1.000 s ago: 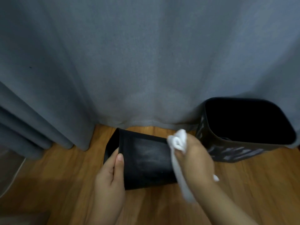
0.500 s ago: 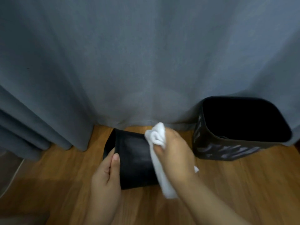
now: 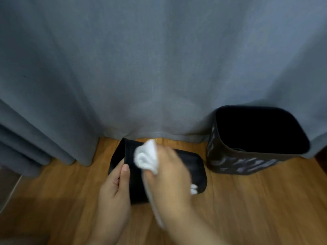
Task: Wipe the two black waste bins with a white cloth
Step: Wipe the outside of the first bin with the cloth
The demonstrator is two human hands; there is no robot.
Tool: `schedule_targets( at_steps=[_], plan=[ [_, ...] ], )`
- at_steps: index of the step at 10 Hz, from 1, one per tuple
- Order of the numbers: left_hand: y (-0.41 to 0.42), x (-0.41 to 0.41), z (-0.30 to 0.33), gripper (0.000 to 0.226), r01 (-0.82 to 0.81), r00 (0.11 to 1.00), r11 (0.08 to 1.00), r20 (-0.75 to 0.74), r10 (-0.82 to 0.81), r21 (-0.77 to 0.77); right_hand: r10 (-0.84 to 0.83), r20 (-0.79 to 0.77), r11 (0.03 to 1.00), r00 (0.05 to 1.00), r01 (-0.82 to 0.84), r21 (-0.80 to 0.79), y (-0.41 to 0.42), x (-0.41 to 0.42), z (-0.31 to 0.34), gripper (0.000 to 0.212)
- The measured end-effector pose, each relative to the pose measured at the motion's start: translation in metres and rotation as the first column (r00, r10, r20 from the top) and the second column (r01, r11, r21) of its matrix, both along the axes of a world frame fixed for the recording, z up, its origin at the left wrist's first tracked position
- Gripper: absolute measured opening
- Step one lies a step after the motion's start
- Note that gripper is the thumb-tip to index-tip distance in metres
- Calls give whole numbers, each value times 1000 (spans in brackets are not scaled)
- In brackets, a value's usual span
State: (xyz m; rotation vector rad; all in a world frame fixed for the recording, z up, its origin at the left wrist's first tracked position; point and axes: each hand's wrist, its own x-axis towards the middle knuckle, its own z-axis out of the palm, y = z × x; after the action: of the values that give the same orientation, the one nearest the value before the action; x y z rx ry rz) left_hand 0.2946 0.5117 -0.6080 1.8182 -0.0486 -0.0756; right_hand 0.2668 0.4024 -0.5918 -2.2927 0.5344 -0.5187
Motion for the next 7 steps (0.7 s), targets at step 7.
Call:
schedule_targets(
  at_steps=[7],
  plan=[
    [-7,9,0,31,-102,992,991,-88,94,-91,100,8,994,995,-100,35,-12,-24,-25,43]
  ],
)
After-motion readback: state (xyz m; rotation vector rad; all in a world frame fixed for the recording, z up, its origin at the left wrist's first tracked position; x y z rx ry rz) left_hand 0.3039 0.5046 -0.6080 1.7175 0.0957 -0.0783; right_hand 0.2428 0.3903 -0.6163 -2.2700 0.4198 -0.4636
